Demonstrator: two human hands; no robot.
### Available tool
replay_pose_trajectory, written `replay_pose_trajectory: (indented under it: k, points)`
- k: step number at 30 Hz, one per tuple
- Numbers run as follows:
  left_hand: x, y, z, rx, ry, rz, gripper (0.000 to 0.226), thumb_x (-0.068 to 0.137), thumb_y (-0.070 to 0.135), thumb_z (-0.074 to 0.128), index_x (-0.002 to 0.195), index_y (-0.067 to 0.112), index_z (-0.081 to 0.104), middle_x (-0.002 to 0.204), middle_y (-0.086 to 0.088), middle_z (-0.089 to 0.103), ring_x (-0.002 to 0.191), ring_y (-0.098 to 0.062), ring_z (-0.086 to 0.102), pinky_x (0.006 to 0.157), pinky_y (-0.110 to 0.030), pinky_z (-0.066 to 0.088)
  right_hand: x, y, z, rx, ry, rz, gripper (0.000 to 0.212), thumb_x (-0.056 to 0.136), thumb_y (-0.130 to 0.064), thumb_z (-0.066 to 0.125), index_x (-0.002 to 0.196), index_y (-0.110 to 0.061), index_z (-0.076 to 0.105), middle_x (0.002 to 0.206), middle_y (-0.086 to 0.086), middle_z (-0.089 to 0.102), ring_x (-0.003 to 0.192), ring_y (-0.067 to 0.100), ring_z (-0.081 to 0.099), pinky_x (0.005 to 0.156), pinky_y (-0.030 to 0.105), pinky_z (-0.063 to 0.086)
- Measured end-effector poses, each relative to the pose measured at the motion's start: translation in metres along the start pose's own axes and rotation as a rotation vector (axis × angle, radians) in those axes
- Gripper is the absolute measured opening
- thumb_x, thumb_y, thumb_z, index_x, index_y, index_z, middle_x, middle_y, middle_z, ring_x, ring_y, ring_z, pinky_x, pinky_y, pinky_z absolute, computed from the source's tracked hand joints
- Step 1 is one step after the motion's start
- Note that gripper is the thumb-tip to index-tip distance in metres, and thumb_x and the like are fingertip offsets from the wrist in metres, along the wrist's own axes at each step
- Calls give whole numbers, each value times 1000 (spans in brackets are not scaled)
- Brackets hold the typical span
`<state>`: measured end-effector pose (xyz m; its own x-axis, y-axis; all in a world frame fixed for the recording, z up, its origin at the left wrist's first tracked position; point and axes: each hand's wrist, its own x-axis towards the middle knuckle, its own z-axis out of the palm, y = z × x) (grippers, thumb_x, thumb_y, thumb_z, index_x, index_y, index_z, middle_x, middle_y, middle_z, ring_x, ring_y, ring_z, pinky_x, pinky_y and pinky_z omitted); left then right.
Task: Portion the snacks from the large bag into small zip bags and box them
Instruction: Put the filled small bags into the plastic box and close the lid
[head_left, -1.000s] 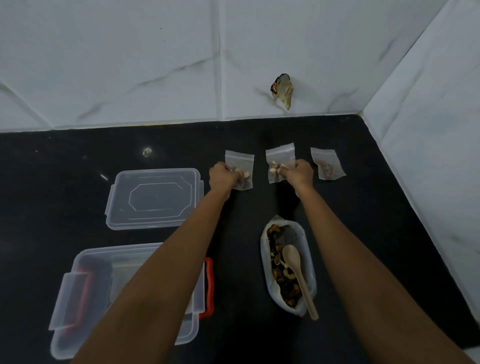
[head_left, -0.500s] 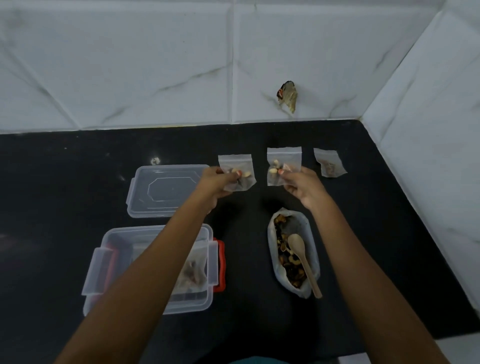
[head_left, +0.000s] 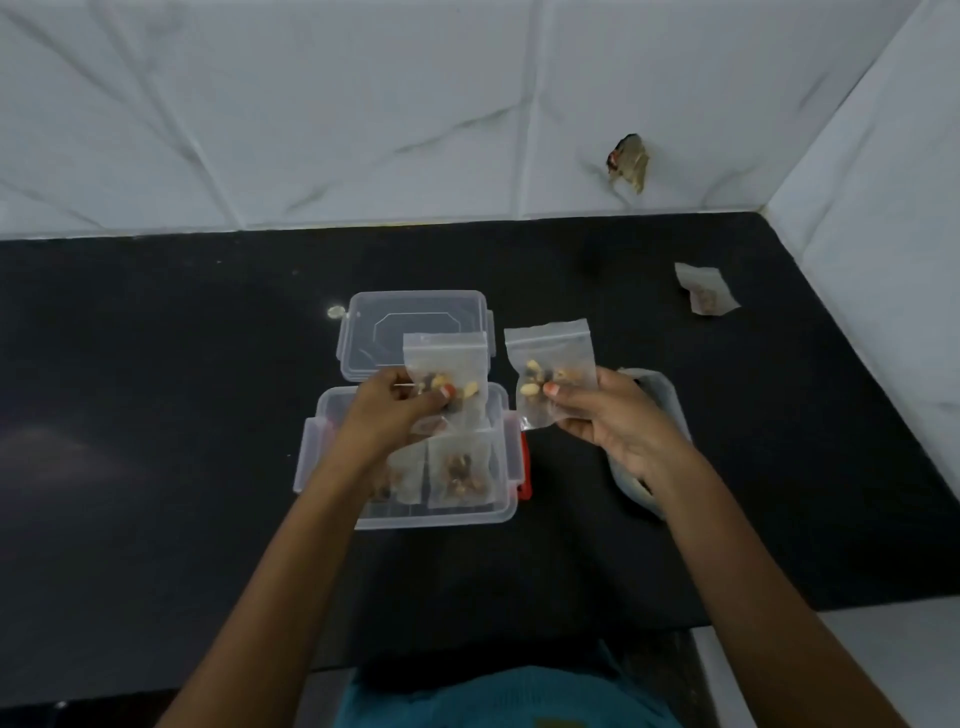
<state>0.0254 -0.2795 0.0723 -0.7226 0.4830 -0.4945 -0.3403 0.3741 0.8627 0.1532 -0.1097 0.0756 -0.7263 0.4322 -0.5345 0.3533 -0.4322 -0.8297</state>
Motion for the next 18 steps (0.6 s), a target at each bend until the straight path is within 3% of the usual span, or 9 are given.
replay_pose_trajectory:
  k: [3, 7, 13, 18]
  points:
    - [-14, -14, -23, -31, 10, 15, 14, 84, 12, 65, 94, 14, 57, 92, -5, 67, 80, -13, 65, 67, -26, 53, -10, 14, 24, -40, -45, -8, 19, 85, -15, 62, 104, -17, 61, 103, 5, 69, 95, 16, 66, 80, 29, 54]
    - [-19, -31, -47, 82, 54, 31, 21, 83, 10, 66, 101, 10, 56, 92, -6, 65, 76, -12, 63, 58, -18, 52, -12, 35, 55, -199, 28, -46, 22, 88, -23, 60, 107, -11, 63, 98, 6, 69, 82, 13, 67, 62, 20, 54]
    - [-14, -51, -51, 395, 89, 77, 47, 83, 10, 66, 118, 13, 35, 97, -4, 53, 88, -18, 55, 69, -24, 46, 1, 61, 91, -775, 214, -135, 44, 85, -20, 63, 124, -13, 46, 113, 5, 57, 101, 20, 58, 74, 28, 50]
    - [-5, -68, -41, 548, 140, 178, 36, 87, 3, 56, 116, 4, 34, 96, -6, 46, 86, -19, 50, 70, -27, 38, 13, 76, 108, -914, 264, -118, 46, 90, -14, 55, 132, -12, 34, 117, 8, 55, 95, 18, 54, 70, 26, 42]
